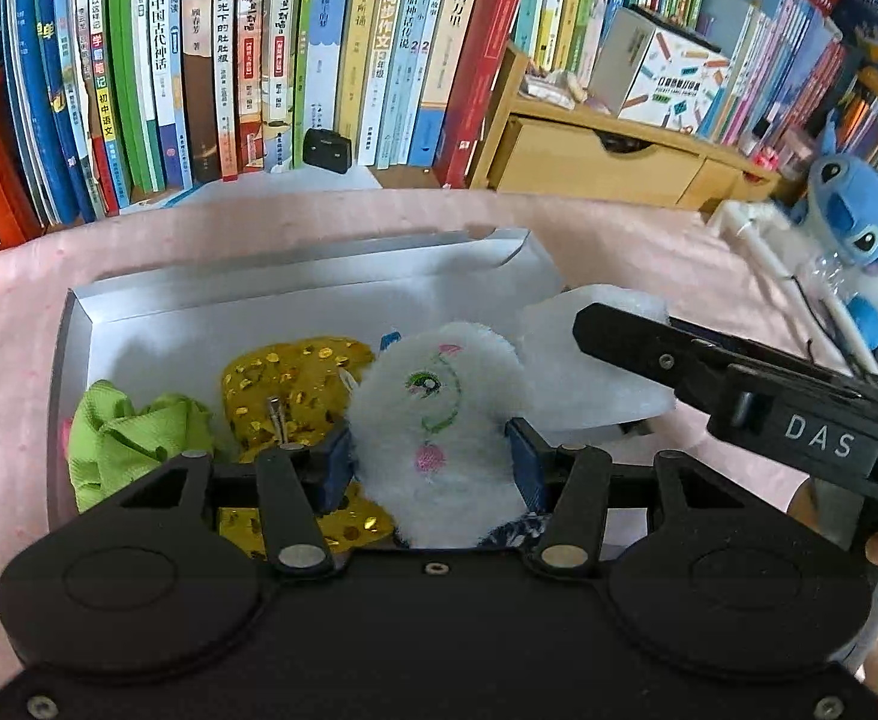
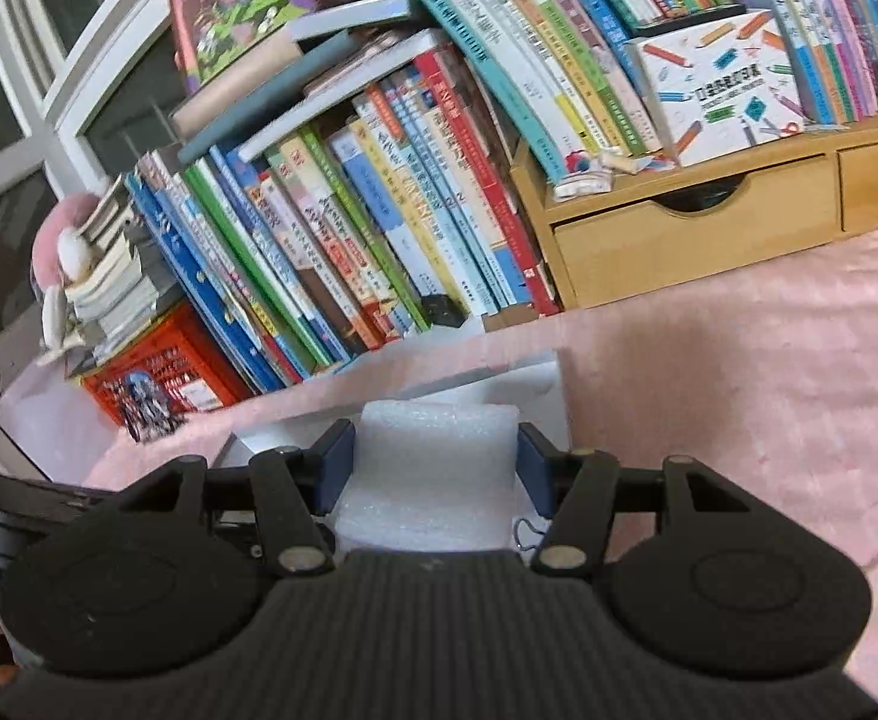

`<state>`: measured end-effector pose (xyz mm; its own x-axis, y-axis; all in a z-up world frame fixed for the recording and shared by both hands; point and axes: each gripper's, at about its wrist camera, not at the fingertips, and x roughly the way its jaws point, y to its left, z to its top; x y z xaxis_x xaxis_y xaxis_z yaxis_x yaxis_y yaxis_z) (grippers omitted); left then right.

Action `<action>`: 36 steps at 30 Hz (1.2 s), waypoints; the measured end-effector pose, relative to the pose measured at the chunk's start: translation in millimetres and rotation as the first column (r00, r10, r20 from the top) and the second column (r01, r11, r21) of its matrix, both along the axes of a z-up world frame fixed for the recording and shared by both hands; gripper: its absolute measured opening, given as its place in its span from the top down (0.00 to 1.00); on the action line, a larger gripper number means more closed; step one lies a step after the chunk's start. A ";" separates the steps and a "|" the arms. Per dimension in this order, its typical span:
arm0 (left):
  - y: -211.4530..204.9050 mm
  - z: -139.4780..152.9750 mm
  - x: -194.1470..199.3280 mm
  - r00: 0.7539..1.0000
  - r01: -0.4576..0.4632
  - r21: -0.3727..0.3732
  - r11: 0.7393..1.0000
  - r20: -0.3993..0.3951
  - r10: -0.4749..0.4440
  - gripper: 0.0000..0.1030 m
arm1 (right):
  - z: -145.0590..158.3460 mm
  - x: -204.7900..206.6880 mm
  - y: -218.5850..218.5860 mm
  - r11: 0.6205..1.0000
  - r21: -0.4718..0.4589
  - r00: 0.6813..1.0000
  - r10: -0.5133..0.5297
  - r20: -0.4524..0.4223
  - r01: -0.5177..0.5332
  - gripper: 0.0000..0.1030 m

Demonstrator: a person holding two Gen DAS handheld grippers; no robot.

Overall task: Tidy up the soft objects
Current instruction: 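Carry the plush in the left tool while the right tool carries the foam sheet to the tray, then release the plush from the left tool while the right tool releases the foam sheet in the tray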

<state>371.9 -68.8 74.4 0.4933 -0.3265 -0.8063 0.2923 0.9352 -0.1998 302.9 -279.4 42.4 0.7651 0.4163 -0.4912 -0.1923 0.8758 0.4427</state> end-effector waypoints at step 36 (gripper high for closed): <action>37.9 41.3 -63.0 0.994 -0.059 -0.029 0.998 0.086 0.061 0.16 | 11.7 -30.0 7.2 0.998 0.037 0.996 -0.058 0.063 0.056 0.18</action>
<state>308.9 -30.9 115.7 0.5806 -0.3145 -0.7509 0.2532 0.9464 -0.2006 272.9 -272.2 54.1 0.8176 0.3874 -0.4259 -0.1718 0.8702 0.4618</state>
